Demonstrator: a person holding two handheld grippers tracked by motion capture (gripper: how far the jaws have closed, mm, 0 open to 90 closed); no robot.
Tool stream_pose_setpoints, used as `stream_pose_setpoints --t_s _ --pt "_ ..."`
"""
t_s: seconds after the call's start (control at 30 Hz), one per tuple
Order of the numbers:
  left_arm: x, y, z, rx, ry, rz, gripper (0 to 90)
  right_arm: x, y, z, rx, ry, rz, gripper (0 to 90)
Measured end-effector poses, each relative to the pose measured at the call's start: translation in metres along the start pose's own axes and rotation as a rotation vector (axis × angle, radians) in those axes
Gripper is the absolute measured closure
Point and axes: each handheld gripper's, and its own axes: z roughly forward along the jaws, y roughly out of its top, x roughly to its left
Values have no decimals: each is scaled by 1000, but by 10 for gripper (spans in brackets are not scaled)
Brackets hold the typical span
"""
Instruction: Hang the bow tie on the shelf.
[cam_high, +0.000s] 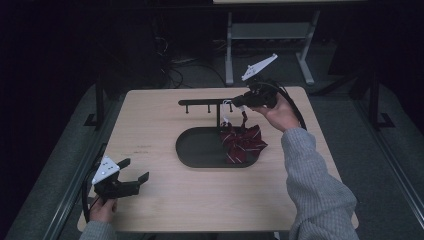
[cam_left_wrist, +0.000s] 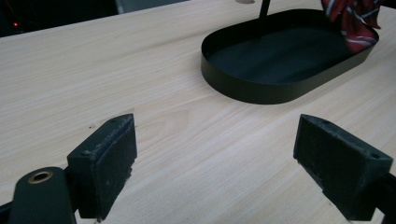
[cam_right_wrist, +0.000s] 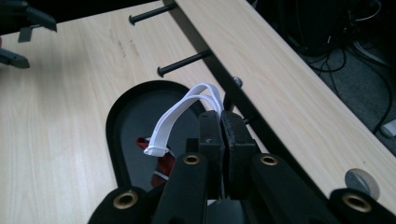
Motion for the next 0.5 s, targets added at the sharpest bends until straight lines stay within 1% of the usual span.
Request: stream_pose_setpoints --t_s 0.1,0.13,0.2,0.3,0.4,0.43,0.5 --pt "0 0 0 1 -3 2 128 -2 -1 1 3 -8 8 873" --pt "0 0 0 2 -2 3 128 -5 -3 3 11 -12 18 873" --pt "0 0 0 3 -2 3 128 -6 -3 4 16 -15 21 872" --pt "-1 0 0 4 -3 3 128 -8 -6 8 38 -33 37 869" --pt "-1 0 1 3 -6 7 128 -9 -7 9 39 -31 44 868" --pt "-1 0 1 2 -6 8 128 -10 -8 11 39 -36 40 868" --pt "-1 0 0 3 -6 8 128 -10 -9 12 46 -40 46 867"
